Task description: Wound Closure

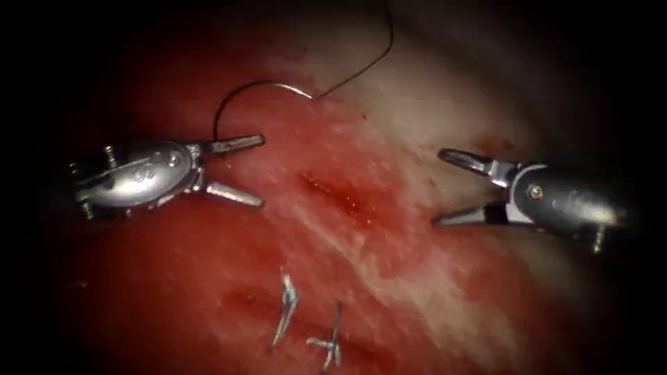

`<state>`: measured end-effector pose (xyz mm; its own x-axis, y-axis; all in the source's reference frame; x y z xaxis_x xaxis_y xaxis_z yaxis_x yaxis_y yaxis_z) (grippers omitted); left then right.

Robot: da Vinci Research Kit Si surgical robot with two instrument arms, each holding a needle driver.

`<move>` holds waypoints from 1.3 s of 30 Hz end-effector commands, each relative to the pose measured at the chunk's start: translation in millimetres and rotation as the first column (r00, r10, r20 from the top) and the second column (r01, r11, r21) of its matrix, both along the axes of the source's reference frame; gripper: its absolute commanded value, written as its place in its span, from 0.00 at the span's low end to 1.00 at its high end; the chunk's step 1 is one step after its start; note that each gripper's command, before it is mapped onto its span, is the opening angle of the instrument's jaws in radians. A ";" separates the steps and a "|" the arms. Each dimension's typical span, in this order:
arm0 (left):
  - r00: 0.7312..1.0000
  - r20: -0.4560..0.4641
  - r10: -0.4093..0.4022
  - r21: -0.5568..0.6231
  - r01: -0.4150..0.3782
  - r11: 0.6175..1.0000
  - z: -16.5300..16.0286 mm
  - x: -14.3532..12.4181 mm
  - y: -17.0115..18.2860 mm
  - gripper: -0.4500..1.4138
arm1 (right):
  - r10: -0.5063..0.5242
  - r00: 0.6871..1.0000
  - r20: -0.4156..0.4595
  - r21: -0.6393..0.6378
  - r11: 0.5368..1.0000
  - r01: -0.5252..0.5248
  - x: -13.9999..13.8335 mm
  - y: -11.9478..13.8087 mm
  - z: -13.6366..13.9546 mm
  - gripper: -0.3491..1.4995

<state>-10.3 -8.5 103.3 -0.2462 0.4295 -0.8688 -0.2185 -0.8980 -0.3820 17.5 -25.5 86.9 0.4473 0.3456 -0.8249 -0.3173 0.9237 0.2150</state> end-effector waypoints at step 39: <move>0.746 -0.527 0.407 -0.041 -0.500 0.865 1.4 3.2 6.5 0.68 | -0.007 1.000 0.003 -0.012 1.000 0.007 1.9 -1.8 0.6 0.82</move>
<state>-6.6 -2.1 104.5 -0.7781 -0.0343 -0.6273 0.1776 -0.9698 -0.1672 18.7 -27.4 87.0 0.4540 0.3340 -0.8260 -0.3132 0.9277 0.2030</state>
